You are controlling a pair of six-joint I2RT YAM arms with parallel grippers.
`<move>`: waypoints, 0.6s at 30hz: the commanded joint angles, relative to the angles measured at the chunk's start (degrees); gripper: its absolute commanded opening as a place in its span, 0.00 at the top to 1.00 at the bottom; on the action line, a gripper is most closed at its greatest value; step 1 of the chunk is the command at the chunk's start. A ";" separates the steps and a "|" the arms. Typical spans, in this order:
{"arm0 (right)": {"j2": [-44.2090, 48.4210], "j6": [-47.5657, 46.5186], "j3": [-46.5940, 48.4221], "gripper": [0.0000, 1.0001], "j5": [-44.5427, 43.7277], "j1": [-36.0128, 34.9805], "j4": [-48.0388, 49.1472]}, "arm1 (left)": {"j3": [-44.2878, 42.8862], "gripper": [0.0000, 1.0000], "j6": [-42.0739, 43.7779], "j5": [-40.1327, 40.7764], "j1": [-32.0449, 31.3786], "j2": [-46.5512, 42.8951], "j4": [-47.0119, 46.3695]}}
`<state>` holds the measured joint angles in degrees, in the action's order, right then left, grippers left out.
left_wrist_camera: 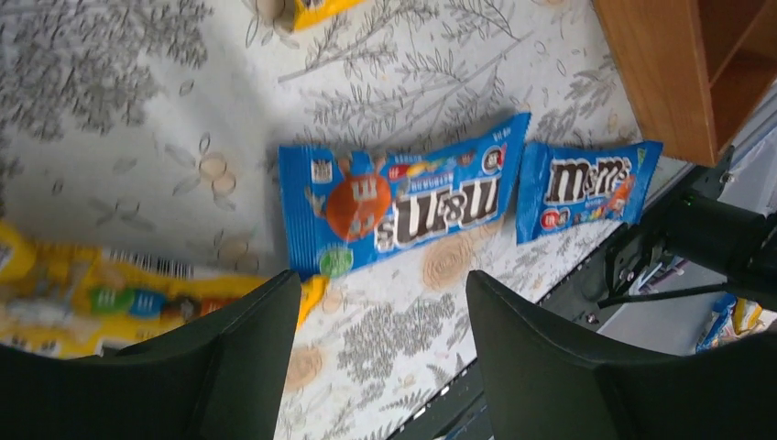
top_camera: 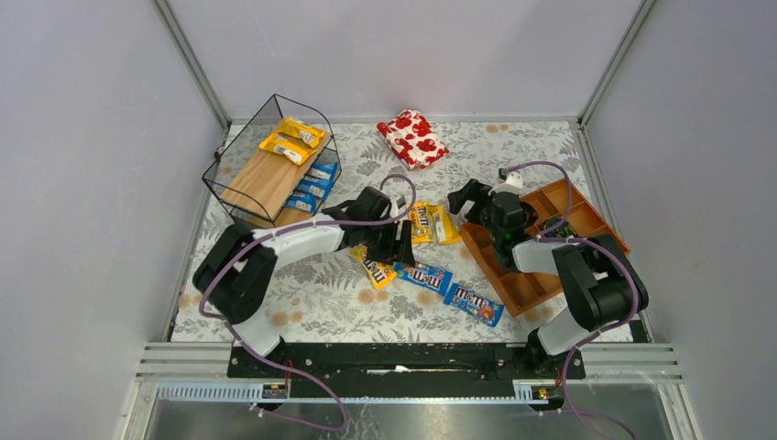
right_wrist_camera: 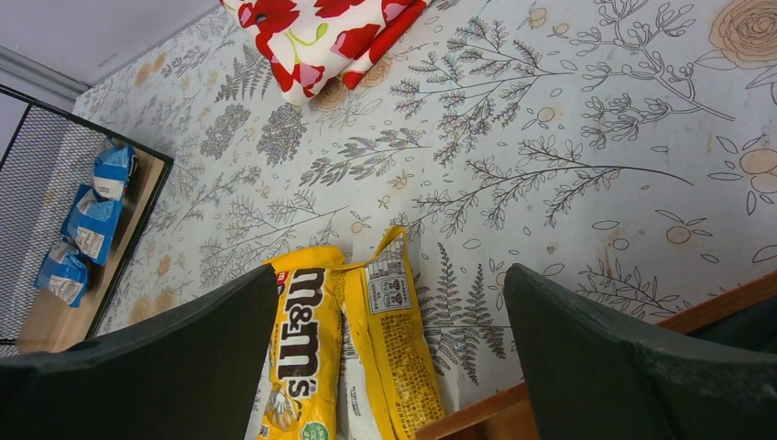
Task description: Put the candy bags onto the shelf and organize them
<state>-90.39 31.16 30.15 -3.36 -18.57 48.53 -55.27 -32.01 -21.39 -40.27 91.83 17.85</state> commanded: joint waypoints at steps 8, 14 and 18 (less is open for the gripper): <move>0.54 -0.26 1.60 0.00 0.72 0.42 1.33 | -8.30 0.29 4.77 1.80 2.54 10.28 -0.39; 0.48 -0.11 1.78 0.00 1.09 0.44 1.39 | -5.96 0.29 2.86 -6.41 2.91 12.79 -3.16; 0.65 -0.08 1.68 0.00 1.07 0.42 1.48 | -3.59 0.29 0.90 -8.06 3.99 12.98 -5.84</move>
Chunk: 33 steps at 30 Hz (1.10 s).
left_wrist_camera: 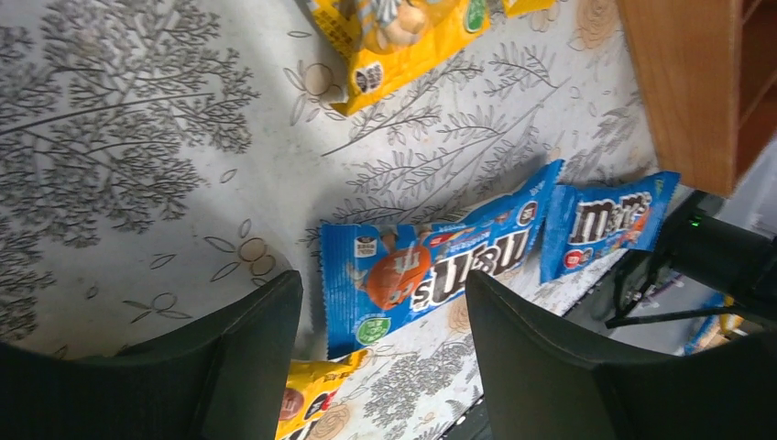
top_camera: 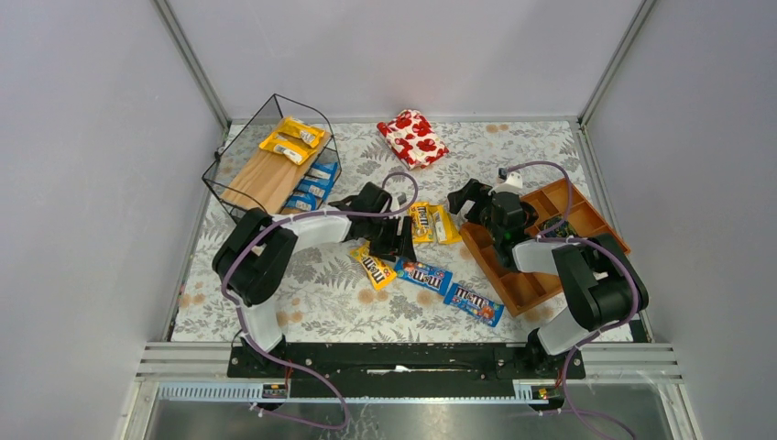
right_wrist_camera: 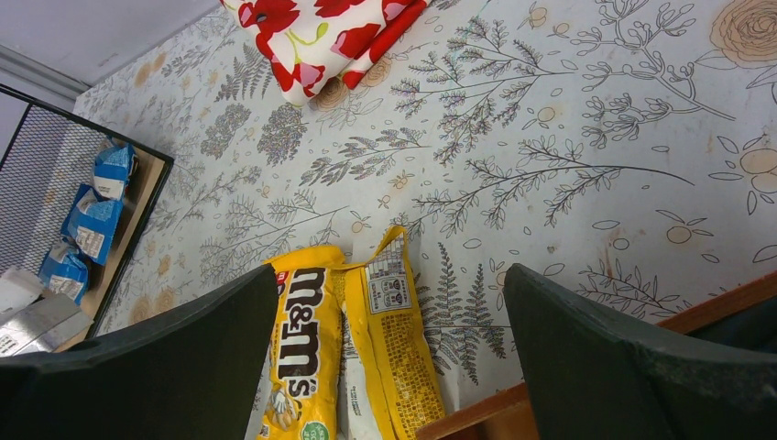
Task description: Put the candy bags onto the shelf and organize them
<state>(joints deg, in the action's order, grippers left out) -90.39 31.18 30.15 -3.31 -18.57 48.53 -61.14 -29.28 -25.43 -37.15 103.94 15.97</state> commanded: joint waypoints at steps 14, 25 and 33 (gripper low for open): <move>0.71 0.14 1.49 0.00 1.11 0.47 1.52 | 9.83 0.48 -14.50 -15.56 1.91 3.85 -23.60; 0.77 0.12 1.48 0.00 1.06 0.48 1.52 | 17.26 0.60 -32.15 -17.92 1.92 7.60 -47.22; 0.83 0.19 1.40 0.00 1.03 0.51 1.63 | 18.47 0.61 -41.95 -15.29 -2.45 10.30 -60.78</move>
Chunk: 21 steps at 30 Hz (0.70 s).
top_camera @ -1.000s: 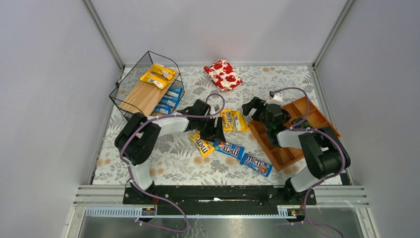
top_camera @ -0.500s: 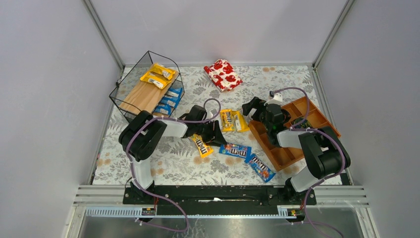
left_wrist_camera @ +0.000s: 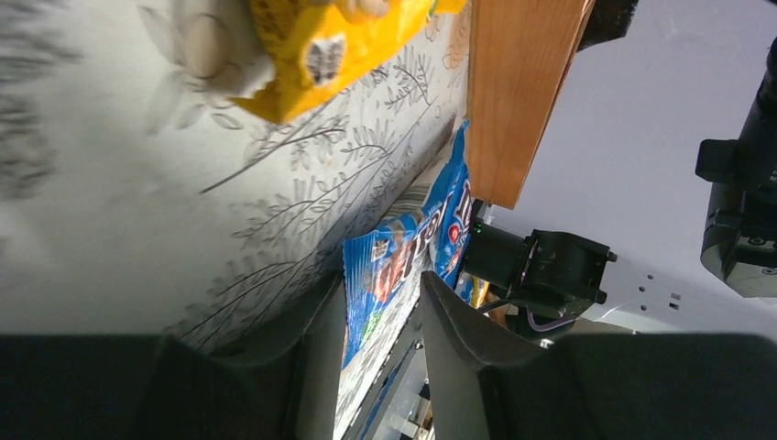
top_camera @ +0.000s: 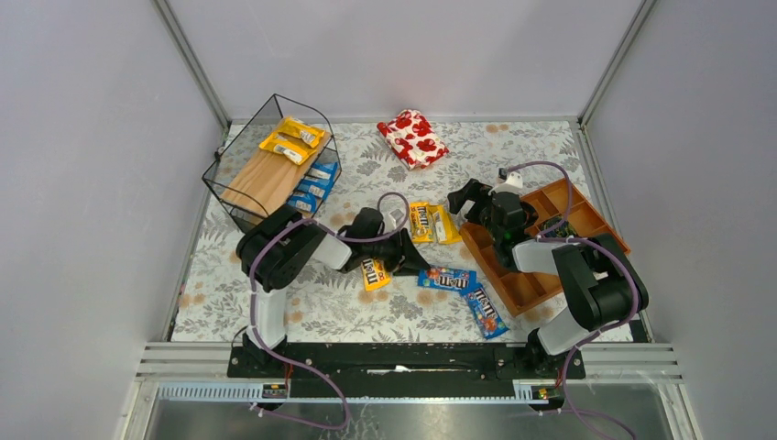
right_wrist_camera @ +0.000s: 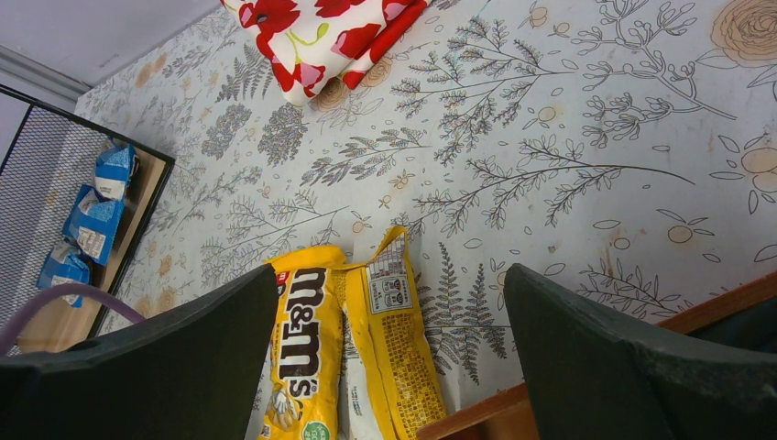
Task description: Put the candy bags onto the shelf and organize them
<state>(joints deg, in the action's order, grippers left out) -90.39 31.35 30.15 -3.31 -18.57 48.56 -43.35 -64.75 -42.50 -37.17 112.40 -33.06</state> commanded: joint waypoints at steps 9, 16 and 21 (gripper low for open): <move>0.92 0.09 1.25 0.00 0.99 0.48 1.72 | -0.76 0.64 -16.82 4.26 -5.83 6.94 -26.28; 1.09 0.05 1.10 0.00 0.77 0.61 1.72 | -0.90 0.75 -13.88 8.48 -6.69 4.04 -23.00; 1.18 0.18 1.05 0.00 0.87 0.67 1.87 | -2.03 0.81 -5.50 10.77 -6.69 -1.82 -9.46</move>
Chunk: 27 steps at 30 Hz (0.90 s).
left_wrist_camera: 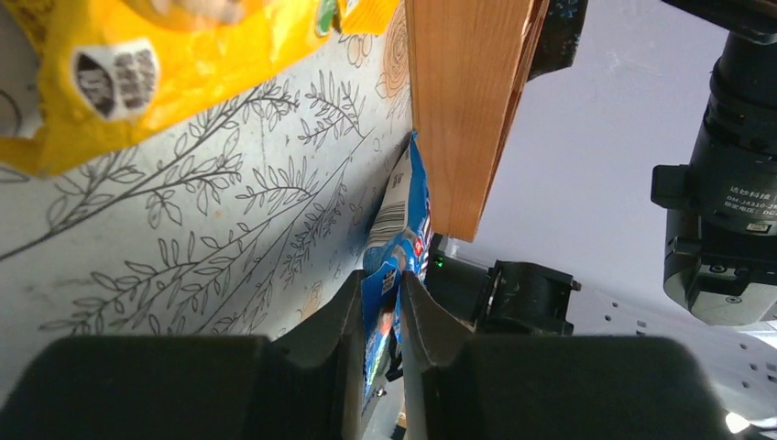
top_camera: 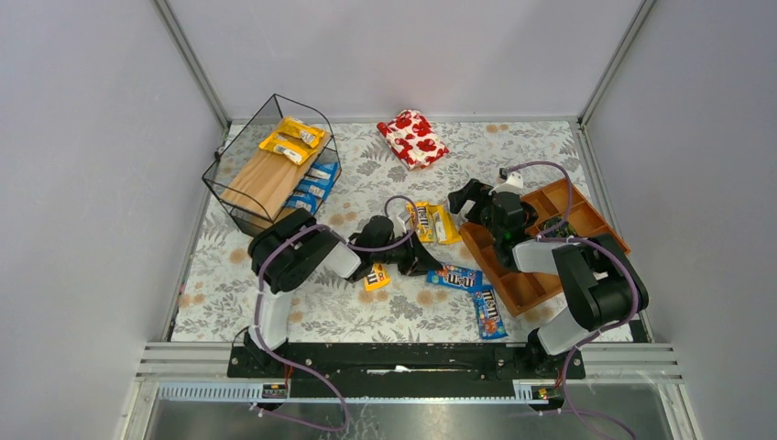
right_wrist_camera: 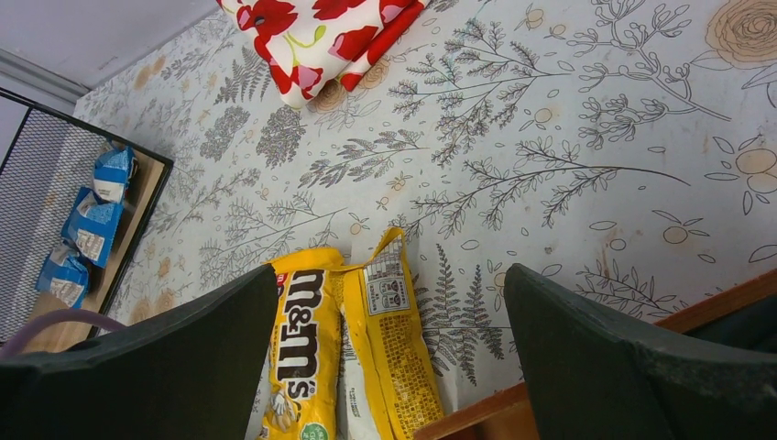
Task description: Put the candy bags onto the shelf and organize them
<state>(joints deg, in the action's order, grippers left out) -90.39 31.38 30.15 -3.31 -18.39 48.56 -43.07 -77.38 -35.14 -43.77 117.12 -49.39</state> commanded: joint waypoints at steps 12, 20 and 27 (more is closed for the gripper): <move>1.19 0.52 0.80 0.00 1.10 0.64 2.15 | -20.45 1.00 38.62 21.68 -0.71 -22.85 57.44; 1.01 0.79 0.90 0.00 1.45 0.64 2.25 | -34.76 1.00 54.40 52.72 -1.85 -27.63 87.91; 0.83 0.98 0.87 0.00 1.70 0.72 2.25 | -36.28 1.00 61.25 76.69 -2.15 -26.45 101.67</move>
<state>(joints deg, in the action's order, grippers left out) -90.39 32.01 30.15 -2.61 -18.20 48.64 -78.43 -22.85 22.92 -45.74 90.61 39.62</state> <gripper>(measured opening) 0.995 0.005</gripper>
